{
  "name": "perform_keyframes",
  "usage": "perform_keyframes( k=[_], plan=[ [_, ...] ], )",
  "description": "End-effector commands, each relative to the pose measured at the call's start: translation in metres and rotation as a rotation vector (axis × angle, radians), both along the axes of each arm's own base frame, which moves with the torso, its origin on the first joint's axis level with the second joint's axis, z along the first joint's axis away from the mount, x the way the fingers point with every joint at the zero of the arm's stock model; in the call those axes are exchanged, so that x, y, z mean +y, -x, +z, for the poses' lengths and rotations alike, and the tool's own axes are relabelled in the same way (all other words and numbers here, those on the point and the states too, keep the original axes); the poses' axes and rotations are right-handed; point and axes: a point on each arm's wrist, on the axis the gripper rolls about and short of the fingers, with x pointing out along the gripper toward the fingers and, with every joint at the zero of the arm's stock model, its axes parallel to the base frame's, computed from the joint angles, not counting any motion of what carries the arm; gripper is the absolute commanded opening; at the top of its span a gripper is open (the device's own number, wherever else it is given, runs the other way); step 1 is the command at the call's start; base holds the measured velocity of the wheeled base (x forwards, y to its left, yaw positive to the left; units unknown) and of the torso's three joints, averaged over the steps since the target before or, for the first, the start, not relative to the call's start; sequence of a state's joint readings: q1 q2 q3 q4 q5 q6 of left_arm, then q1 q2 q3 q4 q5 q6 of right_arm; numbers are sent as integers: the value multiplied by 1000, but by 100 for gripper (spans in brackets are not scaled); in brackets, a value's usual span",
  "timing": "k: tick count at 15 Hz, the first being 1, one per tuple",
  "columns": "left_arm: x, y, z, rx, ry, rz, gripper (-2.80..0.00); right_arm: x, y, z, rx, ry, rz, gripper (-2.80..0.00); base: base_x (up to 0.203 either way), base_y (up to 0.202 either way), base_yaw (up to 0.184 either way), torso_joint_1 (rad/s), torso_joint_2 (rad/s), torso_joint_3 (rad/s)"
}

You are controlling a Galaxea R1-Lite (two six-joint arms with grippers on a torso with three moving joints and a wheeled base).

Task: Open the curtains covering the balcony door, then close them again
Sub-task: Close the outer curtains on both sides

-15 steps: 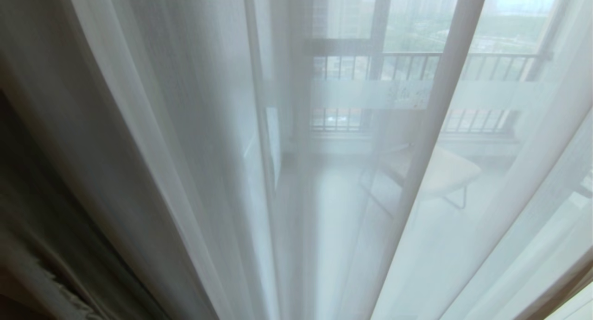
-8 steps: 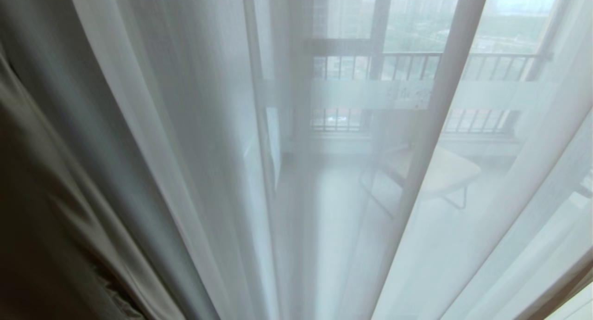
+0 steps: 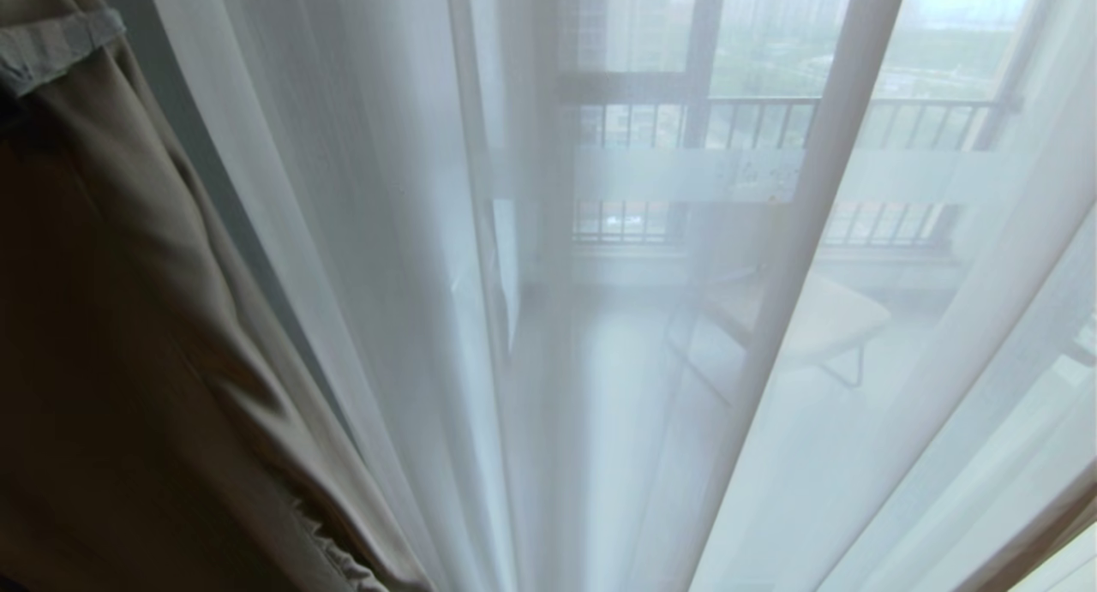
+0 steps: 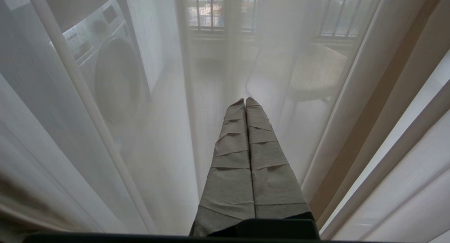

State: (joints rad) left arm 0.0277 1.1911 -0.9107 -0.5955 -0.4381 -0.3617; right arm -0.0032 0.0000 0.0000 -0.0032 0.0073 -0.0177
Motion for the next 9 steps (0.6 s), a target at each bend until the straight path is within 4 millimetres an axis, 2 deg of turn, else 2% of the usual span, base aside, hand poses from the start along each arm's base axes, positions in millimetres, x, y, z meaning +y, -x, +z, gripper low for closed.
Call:
perform_keyframes(
  k=[1,9],
  plan=[
    [-11,-2,-3,12,-1,-68,-280,0,0,0,0,1,2,-280,0,0,0,0,0,0],
    [-41,-12,-7,38,-5,-224,-280,0,0,0,0,1,1,-280,0,0,0,0,0,0]
  ],
)
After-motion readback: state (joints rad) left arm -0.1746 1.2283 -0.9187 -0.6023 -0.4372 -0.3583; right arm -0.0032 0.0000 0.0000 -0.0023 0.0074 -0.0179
